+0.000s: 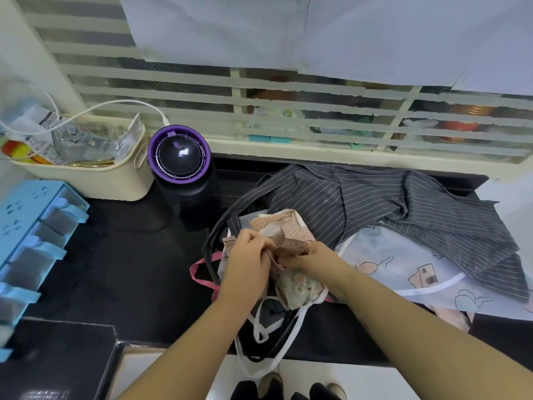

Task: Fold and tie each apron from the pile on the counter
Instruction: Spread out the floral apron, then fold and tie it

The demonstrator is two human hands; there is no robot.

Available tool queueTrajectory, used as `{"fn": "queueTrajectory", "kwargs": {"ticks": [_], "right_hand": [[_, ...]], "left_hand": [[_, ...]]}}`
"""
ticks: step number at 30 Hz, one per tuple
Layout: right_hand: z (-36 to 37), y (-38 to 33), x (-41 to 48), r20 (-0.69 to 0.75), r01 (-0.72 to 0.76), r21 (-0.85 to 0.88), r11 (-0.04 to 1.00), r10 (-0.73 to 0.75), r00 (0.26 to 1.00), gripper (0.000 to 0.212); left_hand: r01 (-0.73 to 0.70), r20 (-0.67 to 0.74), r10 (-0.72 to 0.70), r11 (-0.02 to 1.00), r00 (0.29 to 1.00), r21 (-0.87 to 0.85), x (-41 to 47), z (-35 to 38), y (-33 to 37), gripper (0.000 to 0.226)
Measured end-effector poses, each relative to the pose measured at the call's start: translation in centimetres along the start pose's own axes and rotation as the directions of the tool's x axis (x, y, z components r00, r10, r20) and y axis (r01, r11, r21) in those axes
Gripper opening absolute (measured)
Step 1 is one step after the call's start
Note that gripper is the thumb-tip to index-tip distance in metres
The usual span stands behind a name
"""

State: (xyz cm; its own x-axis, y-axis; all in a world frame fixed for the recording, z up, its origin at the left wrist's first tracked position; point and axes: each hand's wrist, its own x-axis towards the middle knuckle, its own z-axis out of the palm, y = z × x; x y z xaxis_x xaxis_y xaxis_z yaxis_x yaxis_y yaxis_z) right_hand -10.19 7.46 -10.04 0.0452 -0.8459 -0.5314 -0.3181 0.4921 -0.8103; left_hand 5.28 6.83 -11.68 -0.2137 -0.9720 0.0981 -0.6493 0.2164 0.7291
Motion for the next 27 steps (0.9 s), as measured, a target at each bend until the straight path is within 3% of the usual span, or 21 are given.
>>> {"fn": "queueTrajectory", "kwargs": {"ticks": [6,10,14,18,23,27], "right_hand": [[-0.4,0.3,0.0,0.096,-0.009,-0.002,1.000,0.010,0.995,0.024],[-0.5,0.3,0.2,0.103,-0.002,-0.025,1.000,0.004,0.995,0.032],[-1.2,0.6,0.1,0.139,0.022,0.029,0.999,-0.026,0.990,0.024],[-1.6,0.6,-0.2,0.161,0.108,-0.031,0.994,-0.102,0.982,0.025],[-0.9,0.5,0.2,0.126,0.152,-0.258,0.954,-0.122,0.984,0.021],[-0.7,0.0,0.8,0.141,0.068,-0.219,0.973,-0.038,0.989,0.021]], "left_hand": [[0.006,0.243,0.036,0.986,0.969,-0.169,-0.8,1.2,-0.9,0.036],[0.179,0.290,-0.094,0.943,0.952,-0.280,-0.3,0.9,-0.6,0.027],[0.135,0.268,-0.076,0.968,0.961,-0.212,0.7,0.6,-0.8,0.014],[0.055,0.302,-0.015,0.991,0.953,-0.122,1.3,0.3,-1.8,0.022],[0.072,0.318,0.013,0.965,0.948,-0.253,0.9,0.2,-1.0,0.034],[0.046,0.299,0.054,0.946,0.953,-0.320,0.3,0.3,-1.2,0.038]]}}
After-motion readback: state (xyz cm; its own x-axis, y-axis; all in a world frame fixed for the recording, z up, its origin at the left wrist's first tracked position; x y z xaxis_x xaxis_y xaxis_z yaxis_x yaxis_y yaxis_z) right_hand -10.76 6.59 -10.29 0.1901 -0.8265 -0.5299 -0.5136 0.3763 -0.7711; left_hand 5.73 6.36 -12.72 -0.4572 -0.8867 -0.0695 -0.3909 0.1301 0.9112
